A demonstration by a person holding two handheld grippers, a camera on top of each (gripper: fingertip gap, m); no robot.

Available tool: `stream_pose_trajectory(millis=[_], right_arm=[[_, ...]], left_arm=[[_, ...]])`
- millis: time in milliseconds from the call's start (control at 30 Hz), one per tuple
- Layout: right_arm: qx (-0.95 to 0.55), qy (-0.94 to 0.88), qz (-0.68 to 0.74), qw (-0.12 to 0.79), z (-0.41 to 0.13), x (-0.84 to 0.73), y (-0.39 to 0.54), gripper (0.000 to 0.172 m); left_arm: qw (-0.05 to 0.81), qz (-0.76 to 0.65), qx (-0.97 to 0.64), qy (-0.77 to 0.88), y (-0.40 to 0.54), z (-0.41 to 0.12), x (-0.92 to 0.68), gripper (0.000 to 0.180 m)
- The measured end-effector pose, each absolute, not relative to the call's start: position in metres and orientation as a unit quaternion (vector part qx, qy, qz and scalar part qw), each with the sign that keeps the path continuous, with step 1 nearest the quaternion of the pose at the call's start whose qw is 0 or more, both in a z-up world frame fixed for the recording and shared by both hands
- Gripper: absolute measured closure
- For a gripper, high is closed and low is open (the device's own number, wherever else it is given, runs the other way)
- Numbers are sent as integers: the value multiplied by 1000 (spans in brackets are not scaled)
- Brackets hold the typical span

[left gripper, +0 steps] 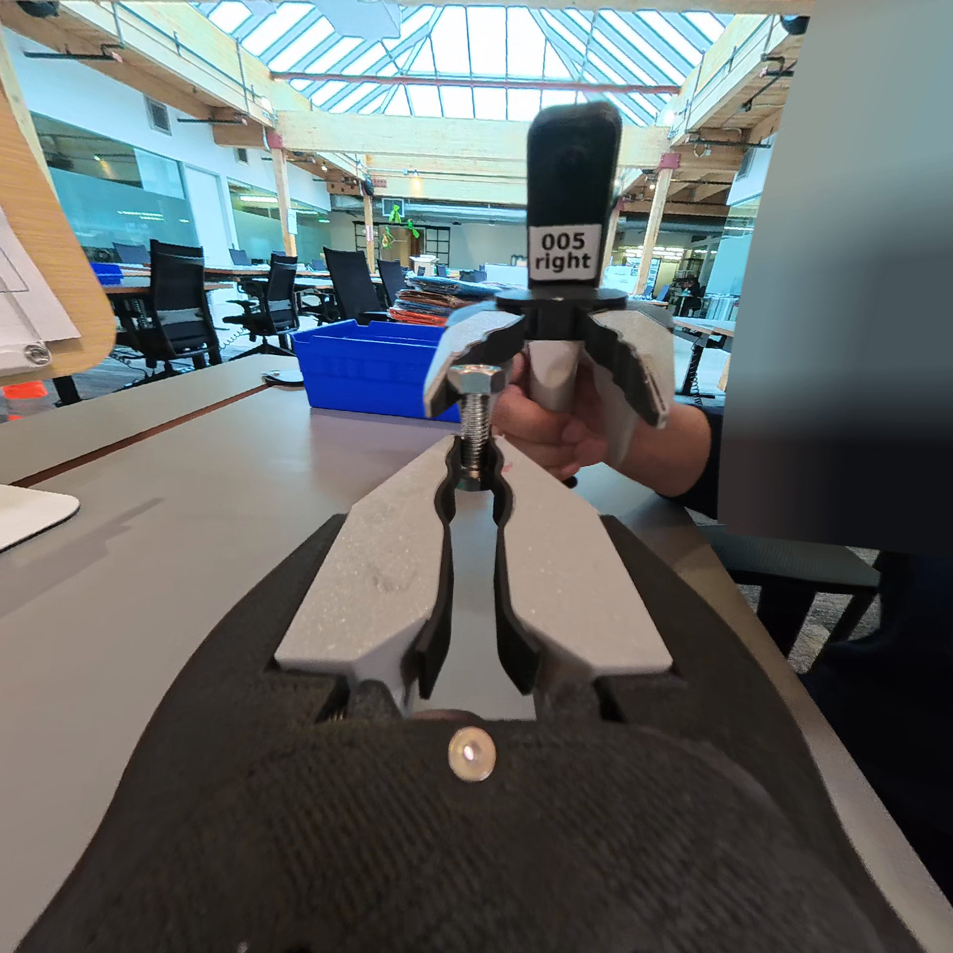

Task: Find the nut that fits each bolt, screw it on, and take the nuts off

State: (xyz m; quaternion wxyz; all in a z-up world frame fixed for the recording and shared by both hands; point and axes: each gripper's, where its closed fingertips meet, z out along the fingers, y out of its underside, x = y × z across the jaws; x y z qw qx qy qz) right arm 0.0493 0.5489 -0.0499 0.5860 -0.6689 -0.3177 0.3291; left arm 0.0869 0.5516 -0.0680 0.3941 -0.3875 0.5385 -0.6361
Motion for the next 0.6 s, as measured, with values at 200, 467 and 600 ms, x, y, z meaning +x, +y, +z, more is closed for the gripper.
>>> stream_pose_trajectory(millis=[200, 467, 600], right_arm=[[-665, -295, 303, 616, -37, 62, 559, 107], [-672, -297, 322, 597, -46, 51, 551, 103], [-665, -278, 304, 622, -39, 66, 552, 112]], left_arm=[[383, -646, -400, 525, 557, -68, 88, 174], [409, -630, -403, 522, 564, -65, 86, 173], [398, -635, -417, 514, 571, -68, 88, 174]])
